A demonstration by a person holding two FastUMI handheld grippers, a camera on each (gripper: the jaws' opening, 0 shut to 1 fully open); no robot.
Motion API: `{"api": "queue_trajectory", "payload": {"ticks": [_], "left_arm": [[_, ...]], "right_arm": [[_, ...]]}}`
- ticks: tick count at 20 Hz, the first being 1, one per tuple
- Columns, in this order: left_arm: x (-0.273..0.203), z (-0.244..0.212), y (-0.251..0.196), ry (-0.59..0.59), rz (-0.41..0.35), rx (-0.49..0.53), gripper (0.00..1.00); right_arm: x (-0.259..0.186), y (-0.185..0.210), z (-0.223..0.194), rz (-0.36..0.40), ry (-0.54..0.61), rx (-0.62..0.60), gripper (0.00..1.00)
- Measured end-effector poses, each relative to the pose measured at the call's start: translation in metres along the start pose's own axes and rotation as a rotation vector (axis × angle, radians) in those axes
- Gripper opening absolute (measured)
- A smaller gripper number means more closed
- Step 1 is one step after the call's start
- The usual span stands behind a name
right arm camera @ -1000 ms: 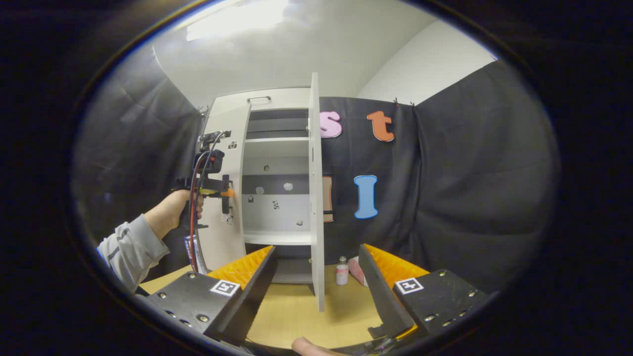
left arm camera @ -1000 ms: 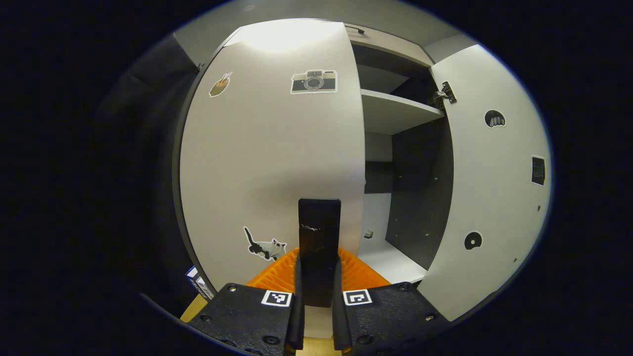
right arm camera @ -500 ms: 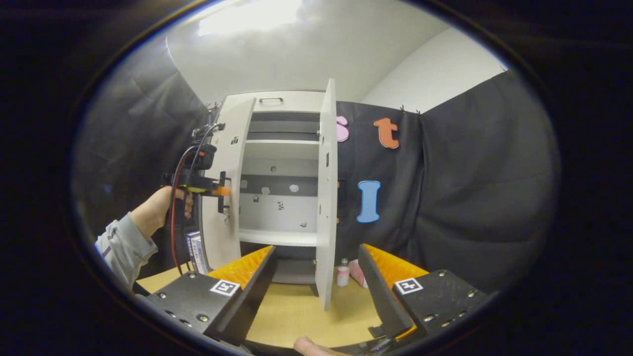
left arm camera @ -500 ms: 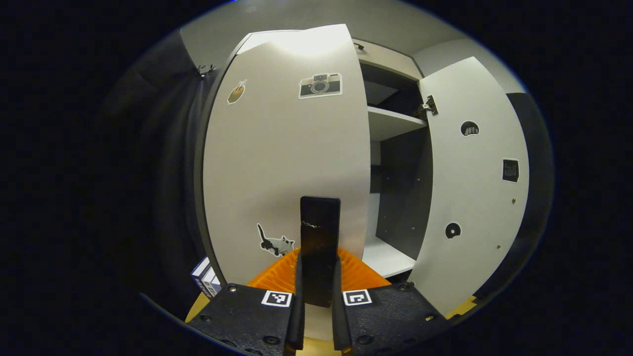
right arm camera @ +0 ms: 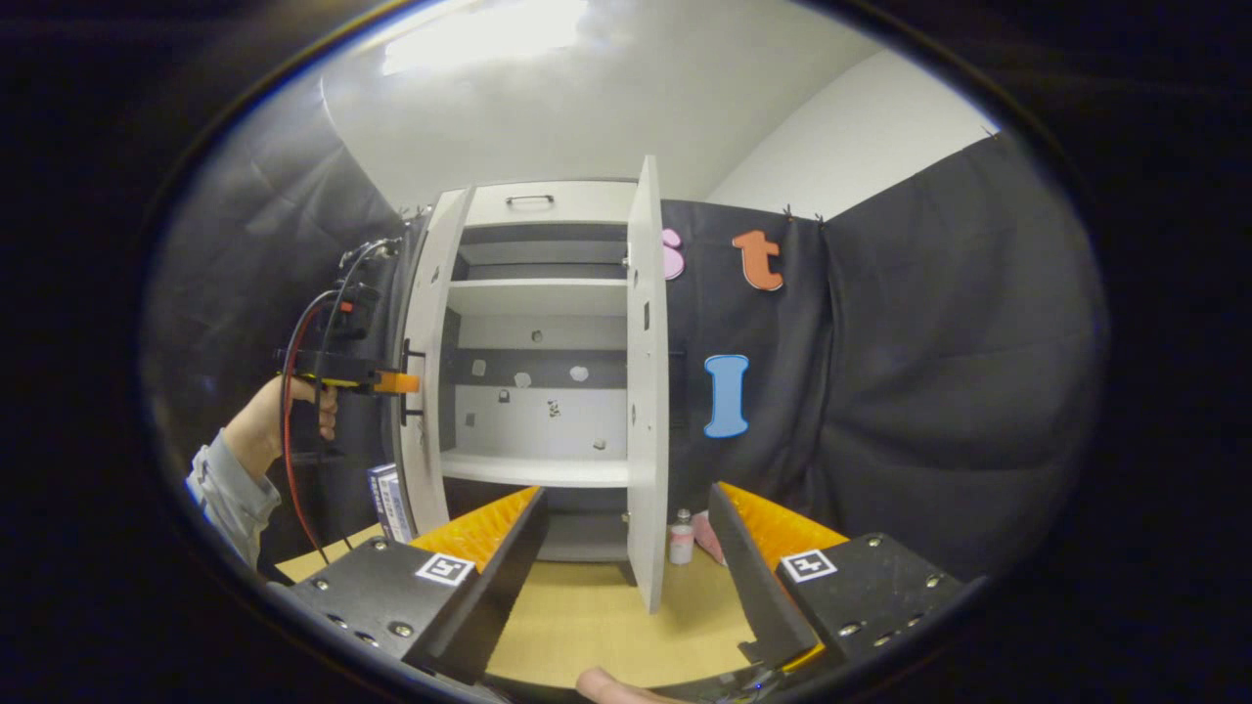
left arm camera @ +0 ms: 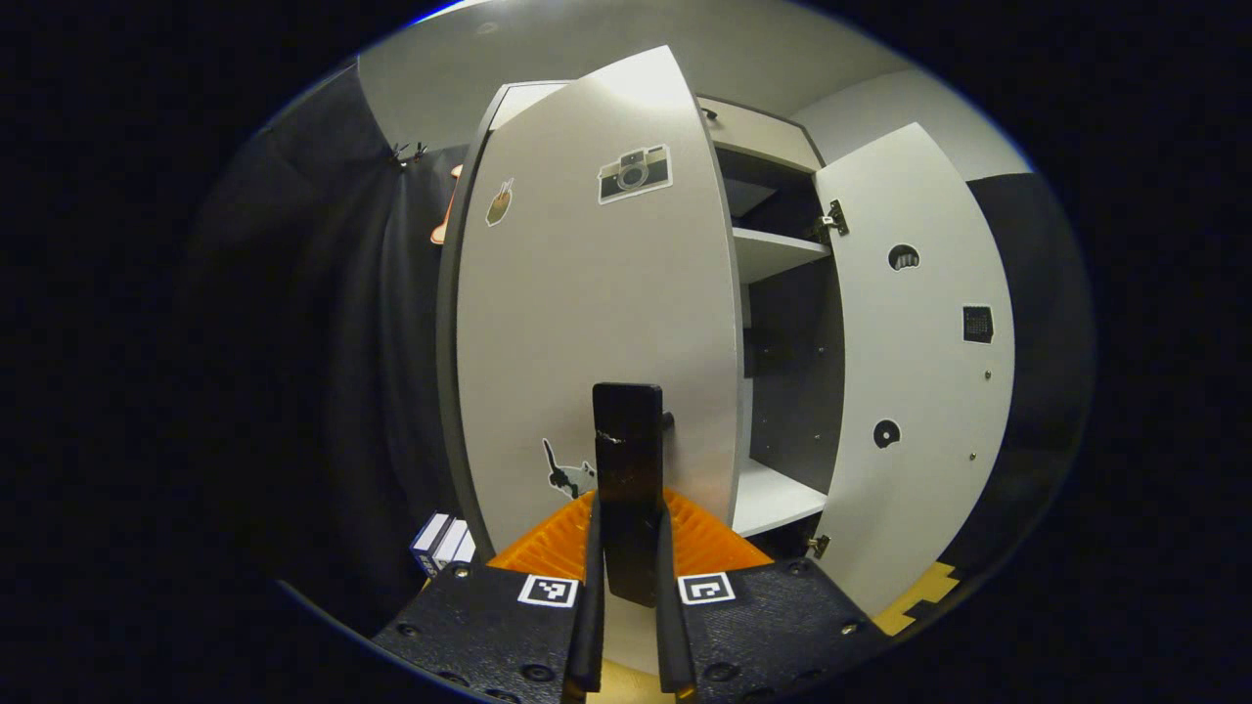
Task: Open the right door of the double-door shoe cabinet with the right hand, and open the left door with the left hand.
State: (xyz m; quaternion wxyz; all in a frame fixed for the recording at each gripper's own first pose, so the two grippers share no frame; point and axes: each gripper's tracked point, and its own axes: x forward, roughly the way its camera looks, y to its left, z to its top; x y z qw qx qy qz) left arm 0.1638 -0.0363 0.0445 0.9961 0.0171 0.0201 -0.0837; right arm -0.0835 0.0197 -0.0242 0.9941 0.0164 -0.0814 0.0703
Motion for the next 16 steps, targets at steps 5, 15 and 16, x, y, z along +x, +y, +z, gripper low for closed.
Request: {"api": "queue_trajectory", "payload": {"ticks": [5,15,16], "left_arm": [[-0.011,-0.002,0.017,-0.005,0.045,0.01,0.23],[-0.027,-0.002,0.076,-0.025,0.219,0.031,0.05],[-0.029,-0.002,0.088,-0.021,0.245,0.033,0.02]], "right_arm": [[-0.003,0.02,-0.008,0.038,0.008,0.0,0.98],[-0.001,0.032,-0.006,0.052,-0.007,0.062,0.98],[0.0,0.034,-0.007,0.054,-0.005,0.062,0.98]]}}
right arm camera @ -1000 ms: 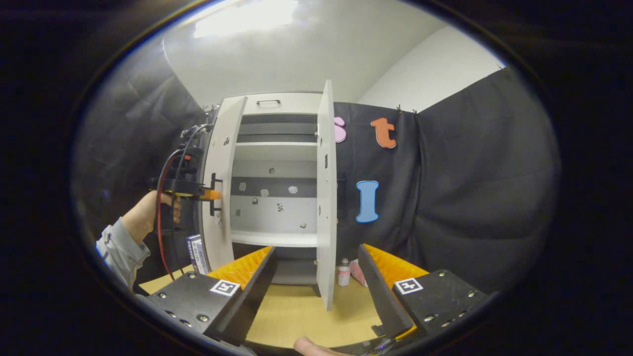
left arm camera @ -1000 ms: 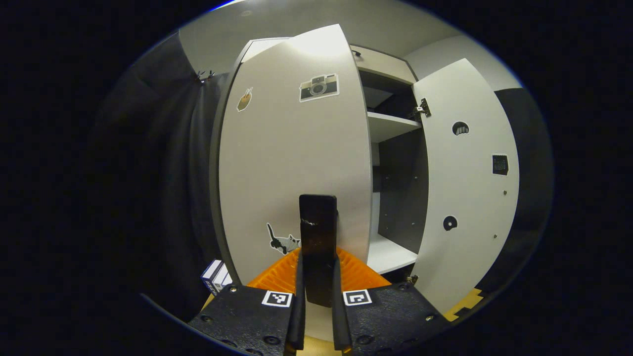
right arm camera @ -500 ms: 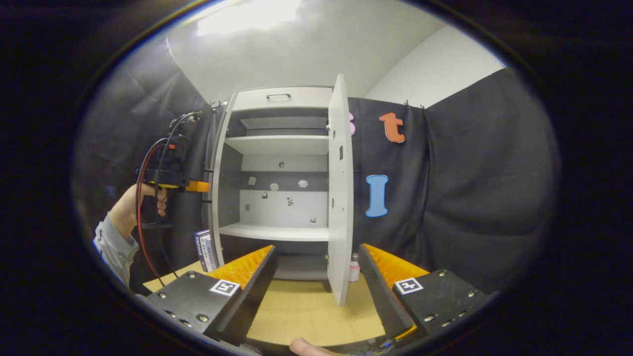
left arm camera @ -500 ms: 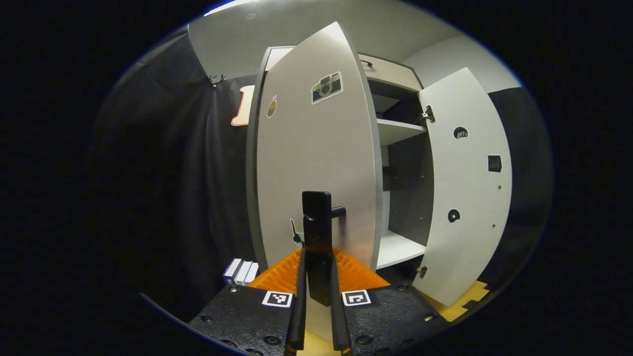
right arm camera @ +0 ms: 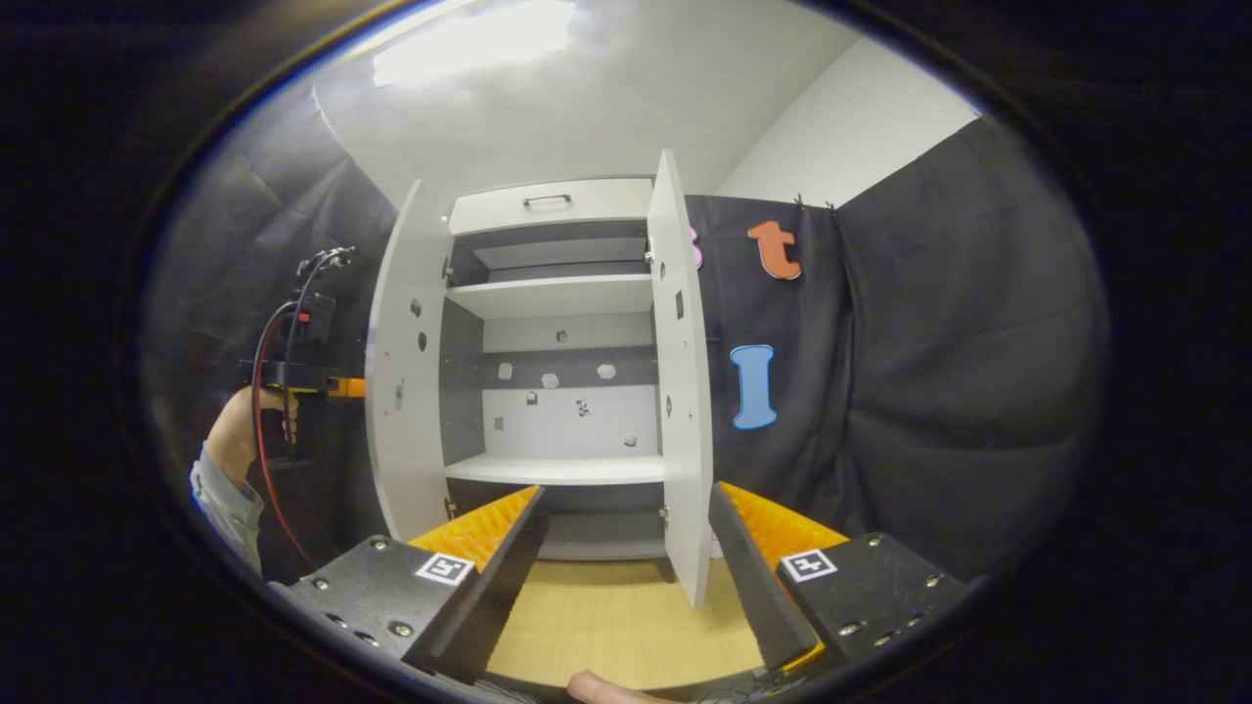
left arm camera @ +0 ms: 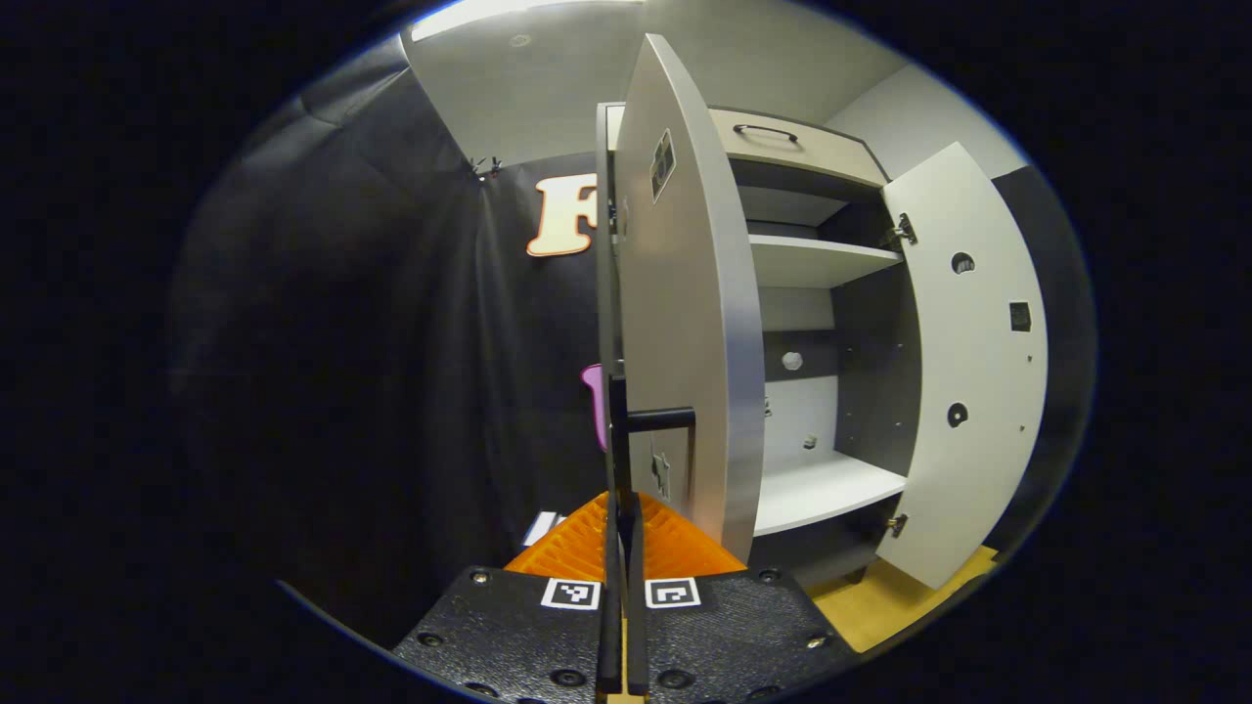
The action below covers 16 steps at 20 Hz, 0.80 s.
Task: Open the right door of the double-door shoe cabinet with the right hand, and open the left door with the left hand.
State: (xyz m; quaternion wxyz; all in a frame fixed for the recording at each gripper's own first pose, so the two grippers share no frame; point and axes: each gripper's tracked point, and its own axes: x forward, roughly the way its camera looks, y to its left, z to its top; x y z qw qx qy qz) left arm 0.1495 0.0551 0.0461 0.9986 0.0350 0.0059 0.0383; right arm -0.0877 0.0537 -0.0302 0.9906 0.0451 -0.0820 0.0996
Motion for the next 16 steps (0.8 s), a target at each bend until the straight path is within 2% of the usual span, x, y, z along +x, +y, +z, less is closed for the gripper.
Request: {"api": "queue_trajectory", "payload": {"ticks": [2,4,7,16], "left_arm": [[-0.002,0.003,-0.007,-0.011,-0.063,-0.09,0.0],[-0.002,0.002,-0.023,-0.003,-0.115,-0.095,0.01],[0.001,-0.001,-0.007,-0.008,-0.105,-0.034,0.01],[-0.006,-0.006,-0.008,0.016,-0.082,-0.039,0.0]], "right_arm": [[0.002,0.004,-0.002,0.003,0.005,-0.005,0.97],[0.004,0.008,-0.004,0.003,0.01,-0.012,0.98],[0.004,0.012,-0.004,0.003,0.012,-0.017,0.97],[0.003,0.009,-0.005,-0.002,0.014,-0.019,0.98]]}}
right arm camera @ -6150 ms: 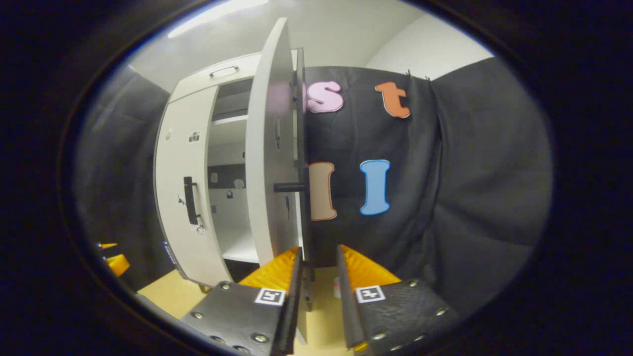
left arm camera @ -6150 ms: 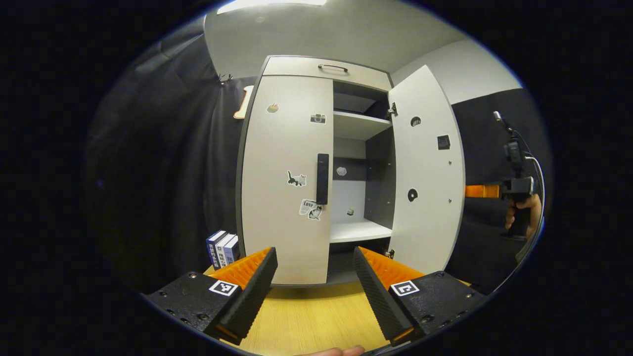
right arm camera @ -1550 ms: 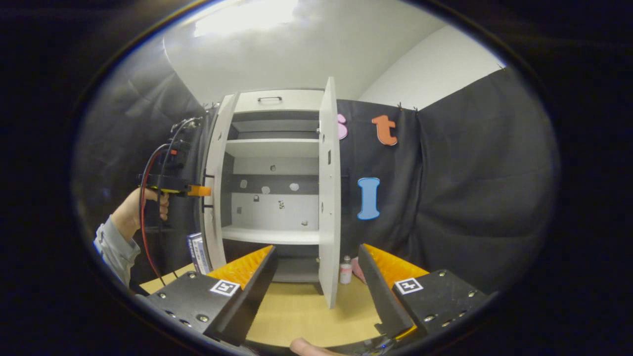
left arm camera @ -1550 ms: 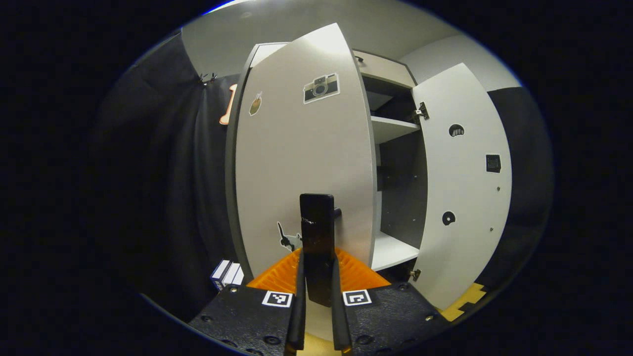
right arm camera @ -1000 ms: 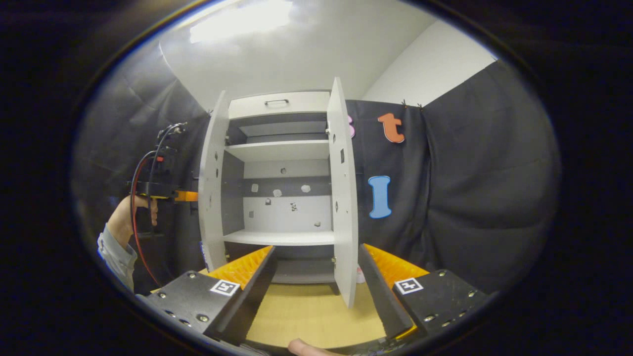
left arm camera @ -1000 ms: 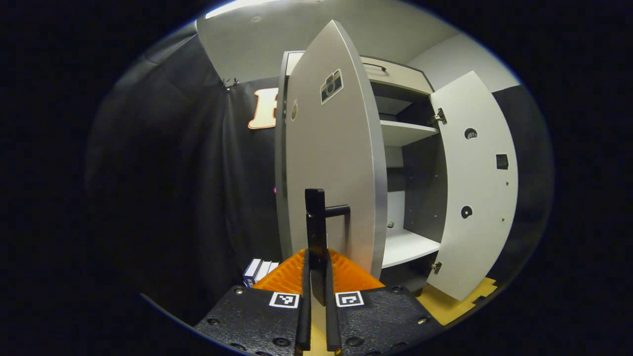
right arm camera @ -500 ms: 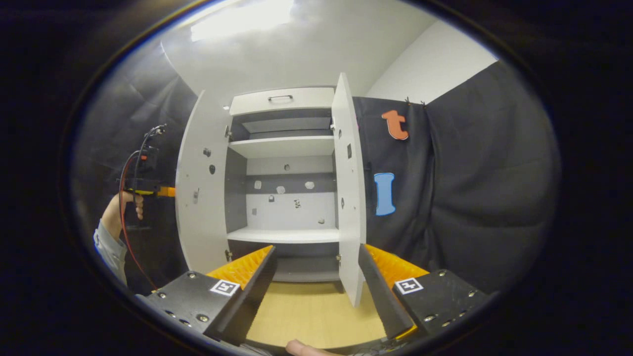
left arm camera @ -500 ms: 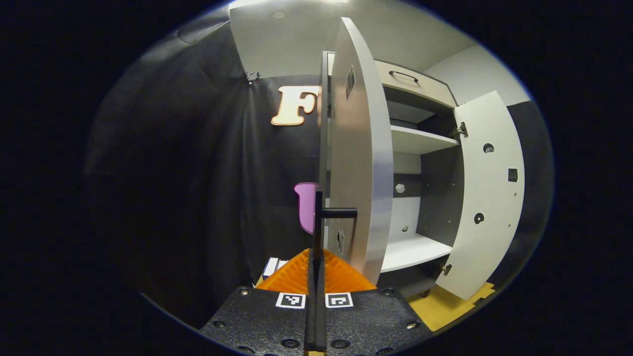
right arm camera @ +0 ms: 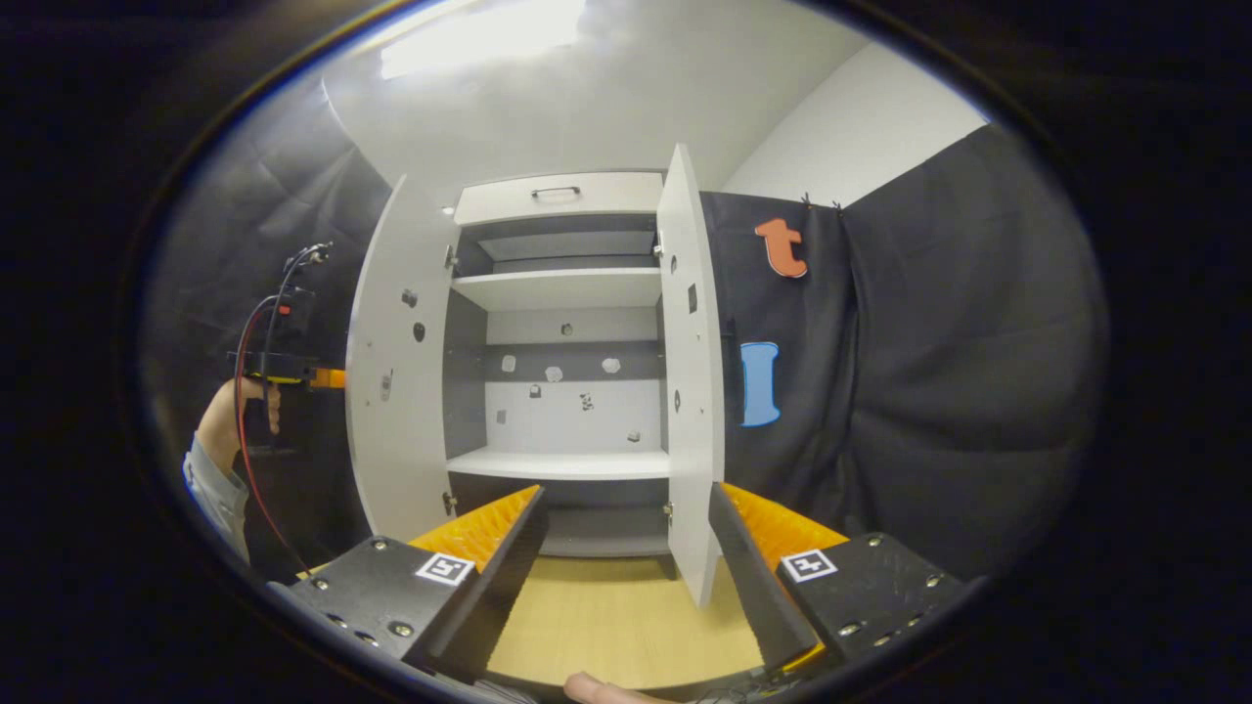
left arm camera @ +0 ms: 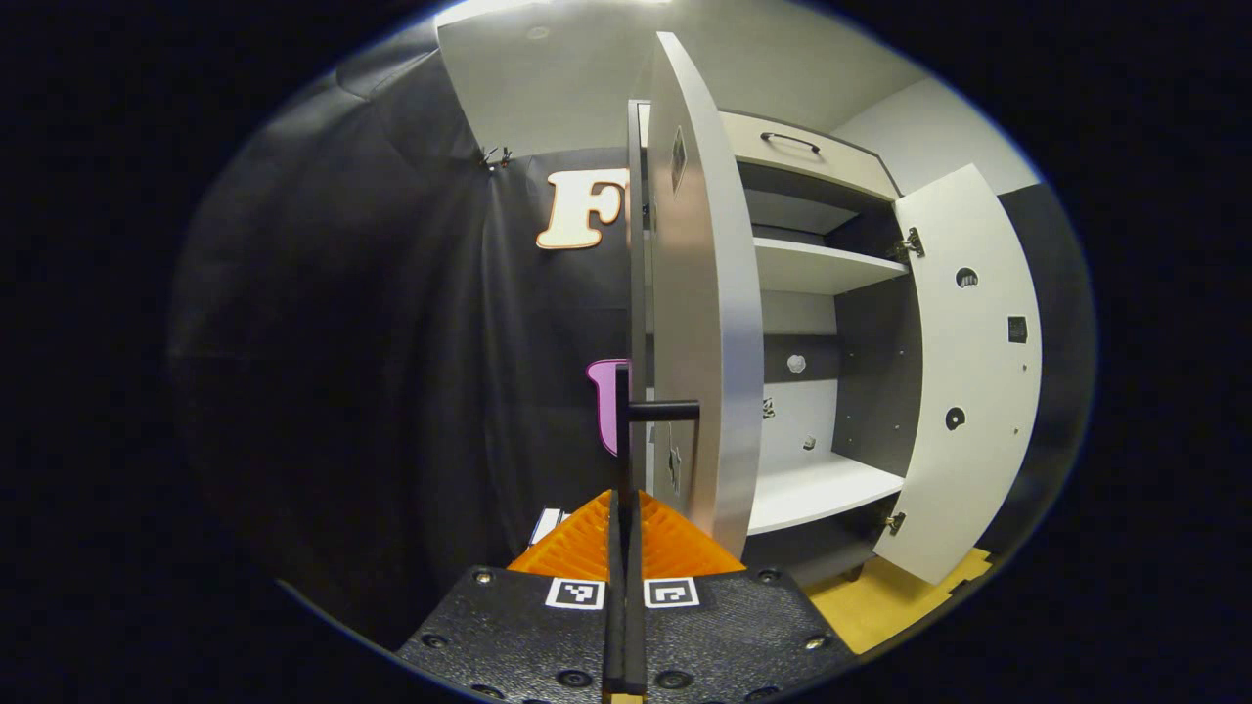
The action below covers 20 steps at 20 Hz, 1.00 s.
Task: Open the right door of the double-door shoe cabinet with the right hand, and open the left door with the left hand.
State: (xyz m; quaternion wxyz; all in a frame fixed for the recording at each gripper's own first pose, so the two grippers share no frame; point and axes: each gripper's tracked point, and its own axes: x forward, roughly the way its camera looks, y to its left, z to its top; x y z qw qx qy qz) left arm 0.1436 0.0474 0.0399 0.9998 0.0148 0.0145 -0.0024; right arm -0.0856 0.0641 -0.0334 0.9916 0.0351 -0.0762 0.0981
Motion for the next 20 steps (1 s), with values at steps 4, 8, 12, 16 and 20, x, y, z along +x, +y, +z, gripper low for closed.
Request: {"api": "queue_trajectory", "payload": {"ticks": [4,8,12,16,20], "left_arm": [[-0.014,0.004,0.005,-0.006,0.068,0.036,0.11],[-0.026,0.008,0.002,-0.026,0.078,-0.02,0.82],[-0.053,0.005,-0.01,-0.009,0.062,-0.021,0.98],[-0.062,0.008,-0.03,-0.05,0.02,-0.017,0.96],[-0.096,0.003,-0.067,-0.103,-0.008,0.003,0.96]], "right_arm": [[0.0,-0.003,0.002,-0.004,-0.005,0.008,0.98],[0.001,-0.009,0.003,-0.027,-0.001,0.004,0.98],[-0.001,-0.012,0.007,-0.04,-0.006,-0.011,0.97],[-0.006,-0.016,0.013,-0.044,-0.021,0.006,0.98],[-0.009,-0.021,0.013,-0.053,-0.023,0.011,0.98]]}}
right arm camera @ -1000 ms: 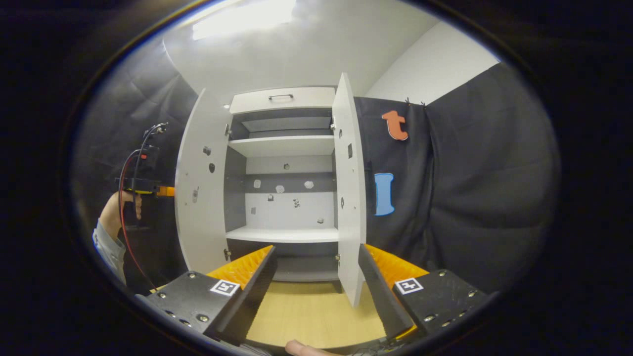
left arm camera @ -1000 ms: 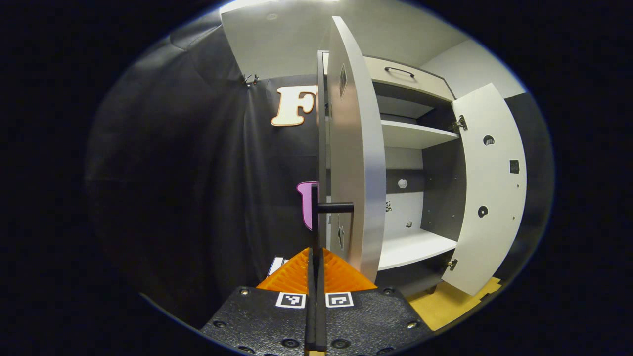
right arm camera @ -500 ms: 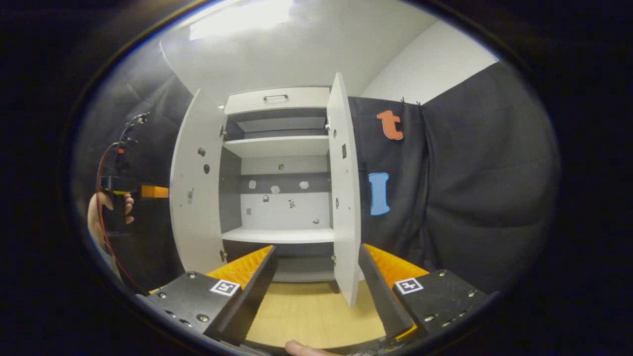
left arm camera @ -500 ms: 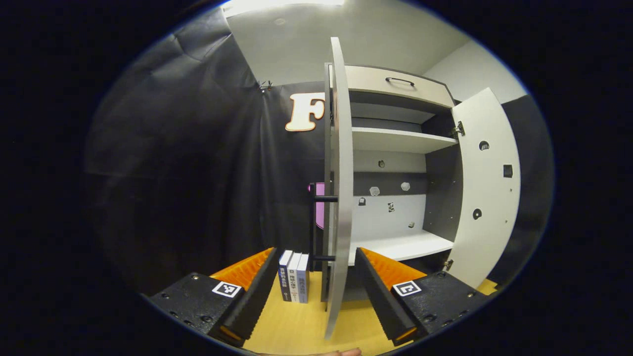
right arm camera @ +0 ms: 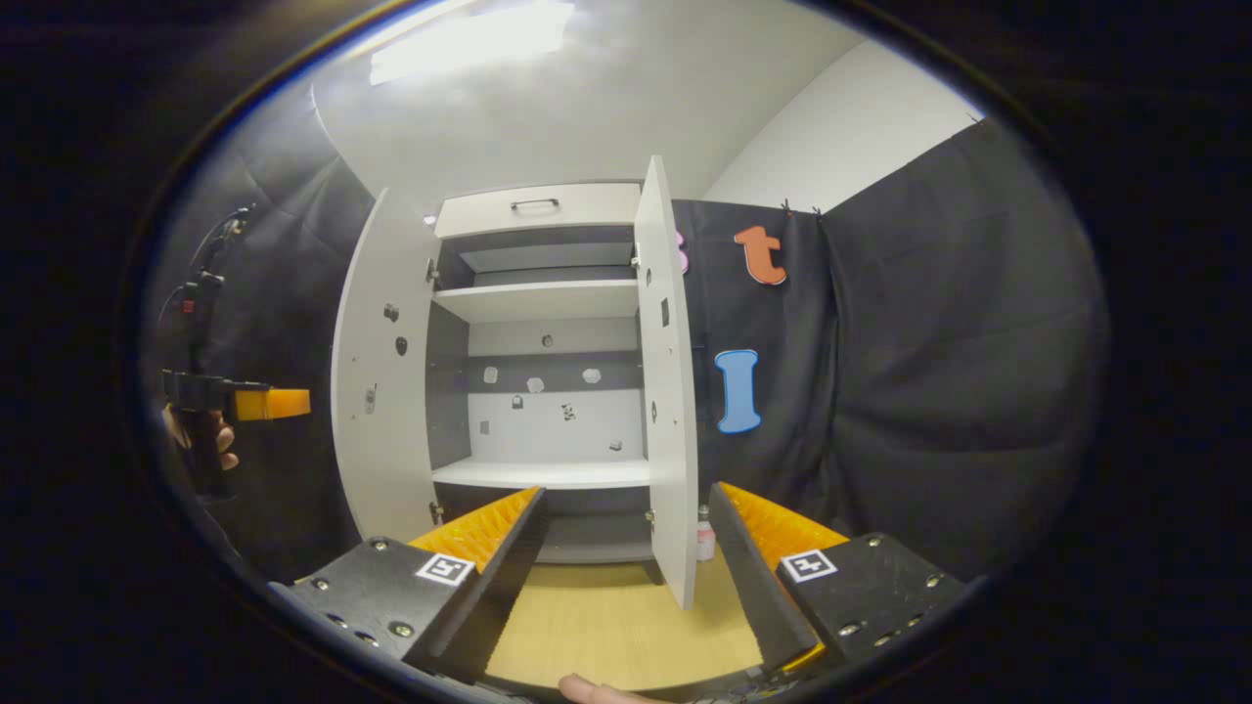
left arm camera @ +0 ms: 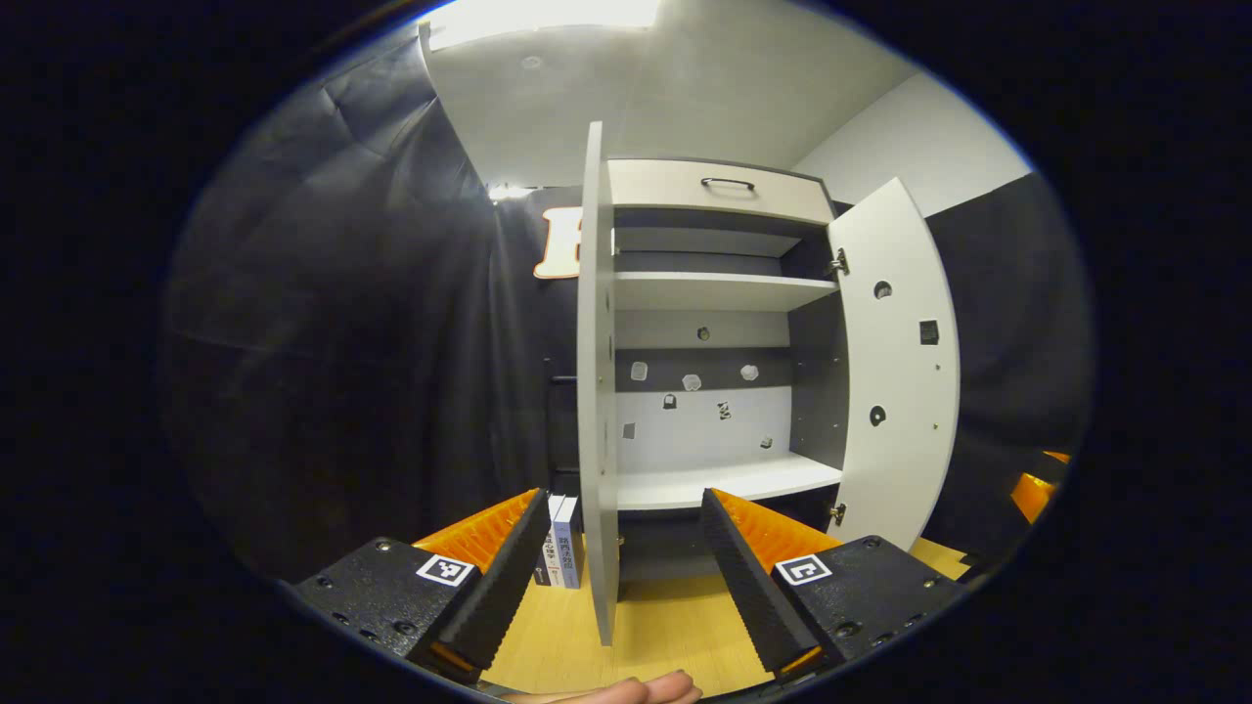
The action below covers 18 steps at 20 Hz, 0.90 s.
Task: Open the right door of the double-door shoe cabinet with the right hand, and open the left door with the left hand.
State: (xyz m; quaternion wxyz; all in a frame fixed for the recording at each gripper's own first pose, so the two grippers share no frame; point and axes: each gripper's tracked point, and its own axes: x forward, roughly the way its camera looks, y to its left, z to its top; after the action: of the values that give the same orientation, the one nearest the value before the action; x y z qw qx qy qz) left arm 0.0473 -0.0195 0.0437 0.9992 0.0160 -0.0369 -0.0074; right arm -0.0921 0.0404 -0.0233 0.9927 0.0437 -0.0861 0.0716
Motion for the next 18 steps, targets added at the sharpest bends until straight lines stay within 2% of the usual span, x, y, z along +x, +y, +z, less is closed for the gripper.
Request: {"api": "queue_trajectory", "payload": {"ticks": [4,10,12,18], "left_arm": [[-0.022,-0.022,-0.011,-0.001,0.044,-0.038,0.96],[-0.031,-0.065,-0.019,0.04,0.049,-0.021,0.96],[-0.035,-0.059,-0.013,0.009,0.071,-0.01,0.96],[-0.049,-0.046,-0.02,-0.039,0.041,-0.004,0.96]], "right_arm": [[-0.002,0.002,-0.001,0.006,0.006,-0.007,0.98],[-0.007,0.005,0.003,0.021,-0.006,0.005,0.97],[-0.008,0.005,0.003,0.021,-0.006,-0.007,0.98],[-0.01,0.005,0.008,0.011,-0.023,-0.003,0.98]]}}
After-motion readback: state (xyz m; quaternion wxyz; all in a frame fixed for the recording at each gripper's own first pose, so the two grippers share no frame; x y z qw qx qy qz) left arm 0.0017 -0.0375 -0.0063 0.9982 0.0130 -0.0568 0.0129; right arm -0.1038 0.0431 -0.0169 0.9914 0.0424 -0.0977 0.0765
